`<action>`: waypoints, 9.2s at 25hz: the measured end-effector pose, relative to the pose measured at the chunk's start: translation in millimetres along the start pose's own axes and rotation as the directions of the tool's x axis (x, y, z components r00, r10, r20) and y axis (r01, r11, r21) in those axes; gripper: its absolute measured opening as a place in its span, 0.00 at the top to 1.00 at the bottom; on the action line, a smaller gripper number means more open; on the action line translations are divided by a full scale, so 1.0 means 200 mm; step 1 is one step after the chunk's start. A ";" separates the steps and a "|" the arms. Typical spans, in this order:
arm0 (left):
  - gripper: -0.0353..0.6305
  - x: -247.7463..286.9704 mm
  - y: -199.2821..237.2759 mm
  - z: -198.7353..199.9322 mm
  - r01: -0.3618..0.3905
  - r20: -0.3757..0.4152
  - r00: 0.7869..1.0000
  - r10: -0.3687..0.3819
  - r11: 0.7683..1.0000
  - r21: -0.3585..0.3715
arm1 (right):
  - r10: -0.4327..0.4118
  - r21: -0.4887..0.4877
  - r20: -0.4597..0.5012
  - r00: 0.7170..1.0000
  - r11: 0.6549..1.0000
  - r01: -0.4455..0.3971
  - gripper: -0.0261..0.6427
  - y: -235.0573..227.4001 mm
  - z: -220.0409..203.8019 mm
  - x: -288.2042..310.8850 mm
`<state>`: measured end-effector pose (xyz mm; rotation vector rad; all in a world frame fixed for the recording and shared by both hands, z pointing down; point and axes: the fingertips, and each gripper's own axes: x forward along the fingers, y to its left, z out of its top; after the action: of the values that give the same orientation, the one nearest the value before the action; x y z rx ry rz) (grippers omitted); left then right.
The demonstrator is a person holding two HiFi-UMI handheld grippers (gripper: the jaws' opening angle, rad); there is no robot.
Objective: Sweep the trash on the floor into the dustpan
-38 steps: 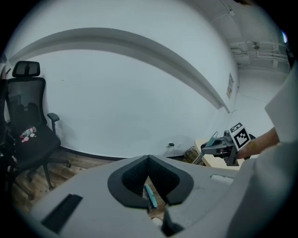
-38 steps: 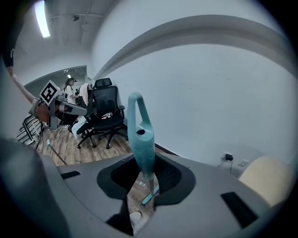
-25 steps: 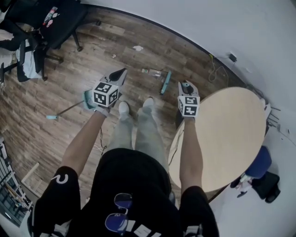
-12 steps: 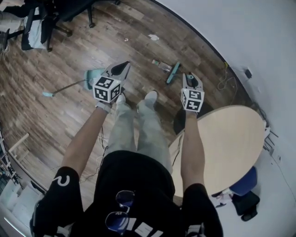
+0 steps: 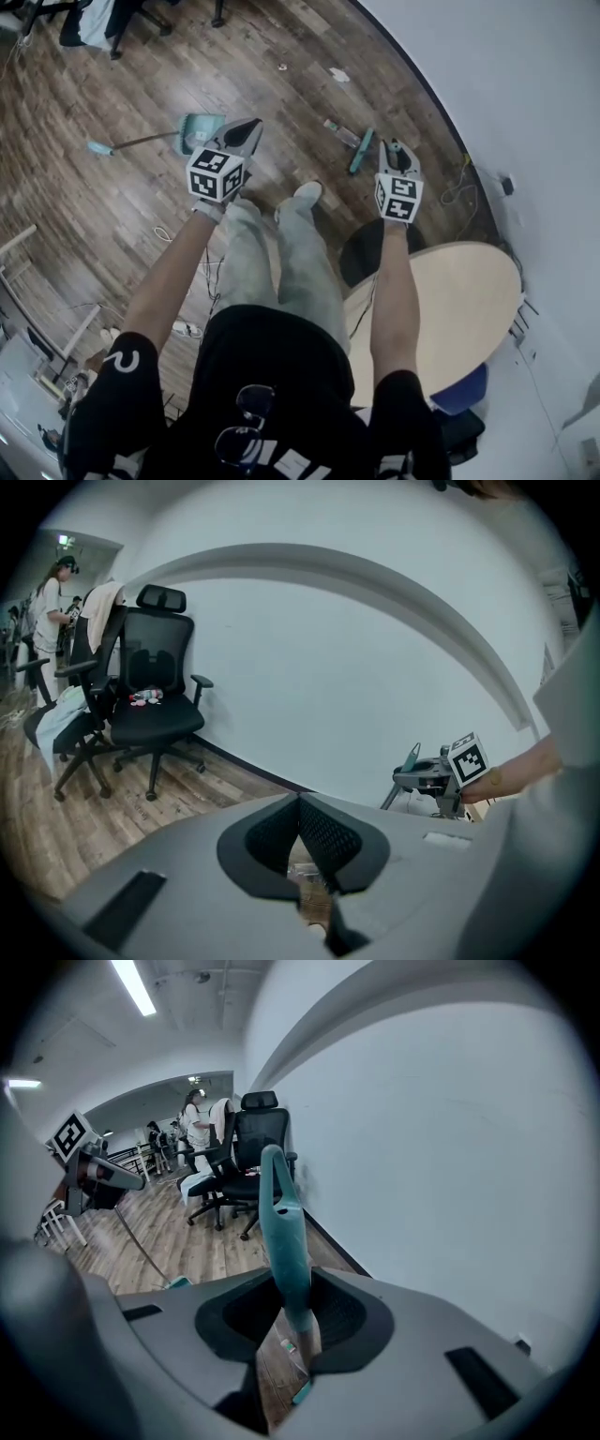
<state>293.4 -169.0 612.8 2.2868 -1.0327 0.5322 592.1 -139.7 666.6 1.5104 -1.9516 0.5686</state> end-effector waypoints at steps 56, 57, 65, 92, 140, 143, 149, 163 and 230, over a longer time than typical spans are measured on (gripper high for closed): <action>0.95 -1.29 1.36 -0.44 -0.329 0.134 0.917 0.375 0.903 -0.277 | 0.382 -0.343 -0.021 0.924 0.865 -0.365 0.83 1.95 0.53 0.53; 0.95 -1.31 1.37 -0.46 -0.330 0.134 0.916 0.377 0.901 -0.281 | 0.389 -0.346 -0.024 0.921 0.861 -0.373 0.83 1.98 0.53 0.54; 0.95 -1.48 1.49 -0.53 -0.352 0.134 0.904 0.406 0.885 -0.306 | 0.426 -0.364 -0.039 0.904 0.836 -0.410 0.83 2.26 0.53 0.56; 0.95 -2.01 1.81 -0.61 -0.379 0.173 0.873 0.456 0.858 -0.347 | 0.532 -0.189 0.022 0.846 0.834 -0.519 0.83 3.10 0.72 0.41; 0.95 0.45 0.70 1.02 0.044 -0.009 0.999 -0.043 0.996 0.072 | 0.015 0.049 0.107 0.994 0.999 -0.021 0.83 -0.26 1.04 0.62; 0.95 0.58 0.73 1.03 0.044 -0.012 0.999 -0.043 0.997 0.056 | 0.018 0.014 0.085 0.996 1.000 -0.020 0.83 -0.35 1.04 0.75; 0.95 0.80 0.80 1.05 0.055 -0.013 0.998 -0.055 0.998 0.032 | 0.055 -0.033 0.023 0.998 0.998 -0.054 0.83 -0.35 0.97 1.02; 0.95 0.67 1.07 0.84 -0.022 -0.002 1.000 0.022 0.998 -0.063 | 0.172 -0.071 0.047 0.984 0.983 -0.169 0.82 0.10 1.04 1.23; 0.95 -1.26 1.32 -0.27 -0.261 0.123 0.950 0.286 0.947 -0.188 | 0.583 -0.424 -0.194 0.789 0.675 -0.604 0.82 2.26 0.23 0.41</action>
<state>-74.9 -138.8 601.1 2.0687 -1.4276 0.3693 132.8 -109.8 702.0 0.5315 -2.3287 0.3346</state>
